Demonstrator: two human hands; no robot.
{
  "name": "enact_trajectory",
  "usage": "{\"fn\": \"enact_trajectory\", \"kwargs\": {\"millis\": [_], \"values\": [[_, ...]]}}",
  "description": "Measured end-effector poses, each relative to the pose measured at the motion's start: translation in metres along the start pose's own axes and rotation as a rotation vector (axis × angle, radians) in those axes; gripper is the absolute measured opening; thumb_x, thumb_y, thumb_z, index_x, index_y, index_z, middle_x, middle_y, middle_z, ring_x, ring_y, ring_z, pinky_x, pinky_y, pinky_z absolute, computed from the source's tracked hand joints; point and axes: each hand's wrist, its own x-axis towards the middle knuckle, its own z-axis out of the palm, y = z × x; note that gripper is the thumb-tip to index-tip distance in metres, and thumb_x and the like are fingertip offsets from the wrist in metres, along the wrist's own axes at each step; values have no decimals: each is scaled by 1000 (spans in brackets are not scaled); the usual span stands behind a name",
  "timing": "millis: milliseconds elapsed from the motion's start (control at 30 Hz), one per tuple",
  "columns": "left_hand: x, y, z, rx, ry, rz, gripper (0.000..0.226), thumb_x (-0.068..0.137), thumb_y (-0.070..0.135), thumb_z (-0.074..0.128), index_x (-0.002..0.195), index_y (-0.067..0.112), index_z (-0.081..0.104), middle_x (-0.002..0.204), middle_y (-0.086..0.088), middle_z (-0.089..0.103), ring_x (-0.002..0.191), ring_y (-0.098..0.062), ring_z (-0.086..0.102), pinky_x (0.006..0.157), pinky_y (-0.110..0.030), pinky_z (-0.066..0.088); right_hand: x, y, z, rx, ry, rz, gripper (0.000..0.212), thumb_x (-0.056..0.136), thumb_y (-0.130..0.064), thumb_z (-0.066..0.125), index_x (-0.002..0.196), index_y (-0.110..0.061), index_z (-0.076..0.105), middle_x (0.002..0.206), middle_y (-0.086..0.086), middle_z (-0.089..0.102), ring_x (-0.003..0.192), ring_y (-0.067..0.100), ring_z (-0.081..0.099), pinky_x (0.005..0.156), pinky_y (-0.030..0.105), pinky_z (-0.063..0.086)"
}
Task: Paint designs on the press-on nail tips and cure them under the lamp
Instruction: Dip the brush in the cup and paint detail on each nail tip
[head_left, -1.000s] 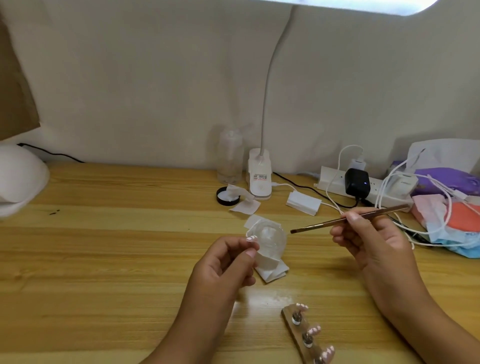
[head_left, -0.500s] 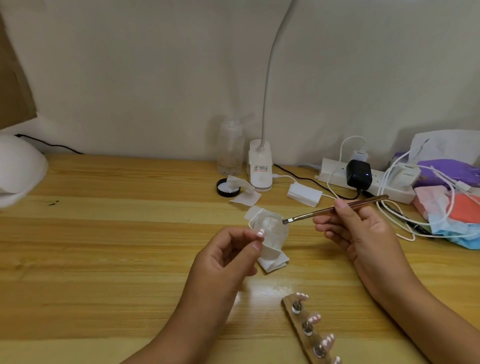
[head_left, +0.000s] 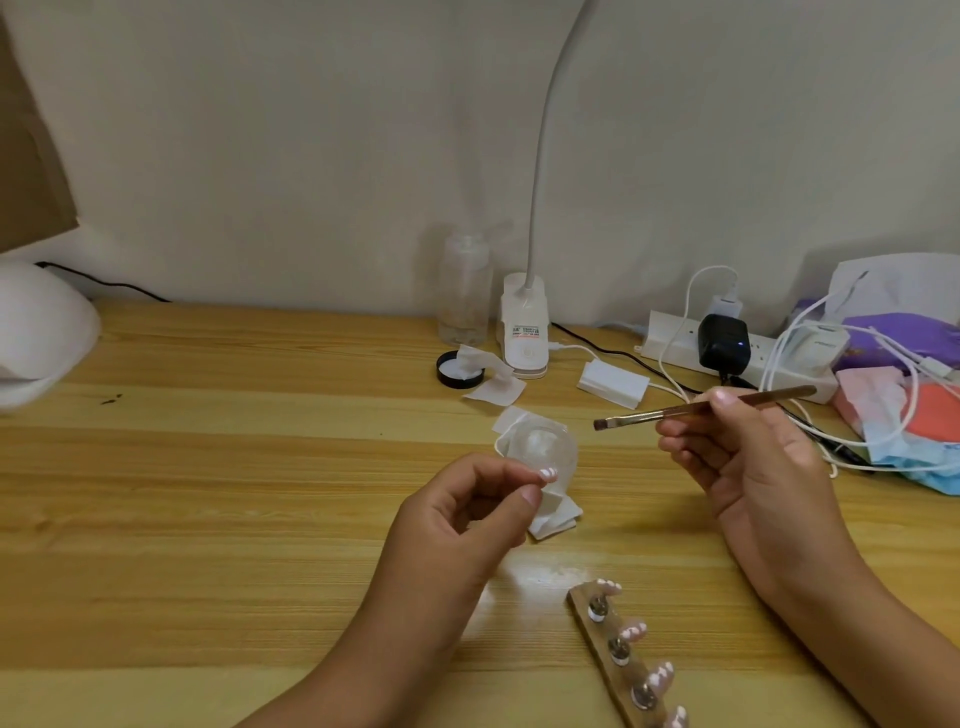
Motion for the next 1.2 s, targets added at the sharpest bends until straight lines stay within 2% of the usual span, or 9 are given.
{"fn": "enact_trajectory", "kwargs": {"millis": [200, 333, 533, 633, 767, 900, 967, 1100, 1200], "values": [[2, -4, 1, 46, -21, 9, 11, 69, 33, 82, 77, 32, 75, 78, 11, 71, 73, 1, 61, 68, -13, 48, -12, 1, 10, 13, -134, 12, 22, 78, -28, 59, 91, -10, 61, 71, 9, 72, 64, 16, 70, 61, 22, 58], [3, -7, 0, 49, -20, 15, 8, 69, 28, 71, 76, 32, 75, 78, 11, 72, 72, 1, 61, 67, -12, 47, -11, 2, 11, 3, -152, 11, 19, 79, -26, 58, 89, -10, 60, 66, 8, 70, 61, 16, 68, 59, 22, 57], [2, -7, 1, 81, -24, 29, 9, 69, 28, 71, 76, 31, 75, 79, 8, 72, 72, 1, 61, 67, -12, 47, -13, 3, 11, -30, -196, 16, 21, 78, -29, 61, 87, -10, 62, 67, 10, 71, 60, 17, 69, 58, 22, 57], [1, -4, 2, 82, -34, 34, 12, 67, 30, 85, 74, 32, 75, 81, 5, 73, 70, 0, 60, 65, -11, 46, -12, 3, 12, -78, -179, -1, 28, 75, -34, 64, 90, -11, 63, 70, 13, 72, 62, 19, 69, 58, 22, 56], [0, -3, 2, 55, -21, 23, 19, 59, 40, 71, 74, 31, 76, 75, 10, 71, 68, 0, 61, 64, -10, 47, -11, 4, 10, -61, -130, -33, 23, 77, -34, 64, 90, -15, 65, 70, 12, 72, 63, 18, 69, 60, 22, 57], [0, -2, 3, 10, -17, -9, 19, 59, 37, 73, 74, 28, 77, 75, 6, 72, 68, -2, 64, 64, -12, 50, -12, 2, 10, 23, -163, -52, 10, 79, -31, 63, 77, -28, 73, 66, 9, 70, 61, 16, 68, 59, 23, 56], [0, -2, 3, -2, -14, -25, 21, 58, 37, 74, 76, 27, 77, 73, 5, 72, 67, -2, 65, 64, -14, 51, -14, 2, 11, 11, -189, -40, 10, 77, -33, 65, 80, -26, 72, 69, 10, 71, 63, 18, 69, 60, 24, 57], [0, -2, 2, -7, -23, -45, 17, 62, 32, 76, 77, 25, 77, 73, 5, 71, 67, -3, 66, 64, -15, 51, -14, 4, 12, -64, -152, -57, 30, 75, -37, 66, 94, -14, 63, 73, 14, 72, 65, 21, 70, 62, 24, 58], [0, -2, 2, 52, -35, -28, 12, 68, 27, 86, 74, 29, 75, 75, 8, 71, 70, -3, 65, 66, -18, 52, -12, 4, 9, -59, -104, -61, 27, 77, -34, 64, 95, -13, 63, 73, 14, 72, 66, 20, 70, 63, 24, 58]]}}
